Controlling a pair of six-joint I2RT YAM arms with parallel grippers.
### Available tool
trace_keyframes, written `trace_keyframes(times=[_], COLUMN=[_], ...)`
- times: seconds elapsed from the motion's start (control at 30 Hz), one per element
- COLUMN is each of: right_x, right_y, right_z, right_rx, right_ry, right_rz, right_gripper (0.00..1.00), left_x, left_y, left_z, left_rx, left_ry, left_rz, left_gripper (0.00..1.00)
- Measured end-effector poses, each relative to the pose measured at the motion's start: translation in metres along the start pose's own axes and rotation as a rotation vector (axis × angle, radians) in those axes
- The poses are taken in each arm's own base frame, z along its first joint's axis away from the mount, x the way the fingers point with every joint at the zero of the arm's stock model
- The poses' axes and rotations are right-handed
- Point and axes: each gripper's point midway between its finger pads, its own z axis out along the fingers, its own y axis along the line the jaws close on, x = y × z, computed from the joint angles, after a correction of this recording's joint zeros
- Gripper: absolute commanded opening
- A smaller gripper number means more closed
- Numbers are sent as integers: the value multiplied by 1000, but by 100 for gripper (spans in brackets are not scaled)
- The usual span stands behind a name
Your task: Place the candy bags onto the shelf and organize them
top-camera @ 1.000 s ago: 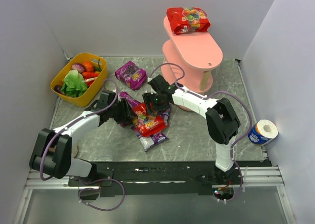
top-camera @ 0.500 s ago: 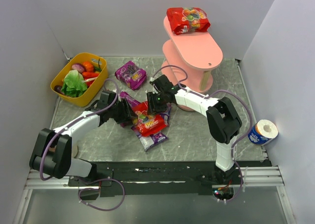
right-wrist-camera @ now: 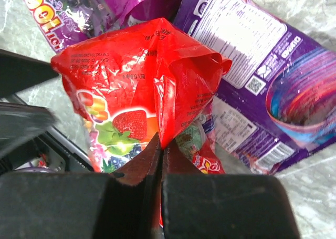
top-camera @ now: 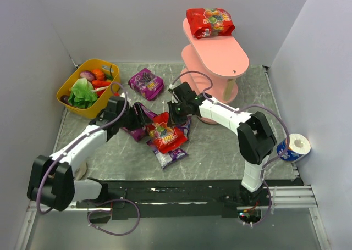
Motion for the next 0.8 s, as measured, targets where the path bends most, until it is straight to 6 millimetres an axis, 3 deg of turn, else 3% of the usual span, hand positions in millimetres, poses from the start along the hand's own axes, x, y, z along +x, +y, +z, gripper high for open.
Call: trace_keyframes(times=[0.2, 0.37, 0.57, 0.8], right_x=[0, -19, -62, -112], right_y=[7, 25, 65, 110], right_z=[-18, -46, -104, -182], right_rx=[-5, -21, -99, -197], right_ry=[6, -31, -157, -324], right_rz=[11, 5, -7, -38], right_gripper=[0, 0, 0, 0], left_x=[-40, -75, -108, -126], left_y=[-22, -37, -41, -36], left_z=[-31, -66, -107, -133], left_rx=[-10, -40, -115, -197], left_ry=[-151, -305, -467, -561], left_rz=[45, 58, 47, 27], left_gripper=[73, 77, 82, 84])
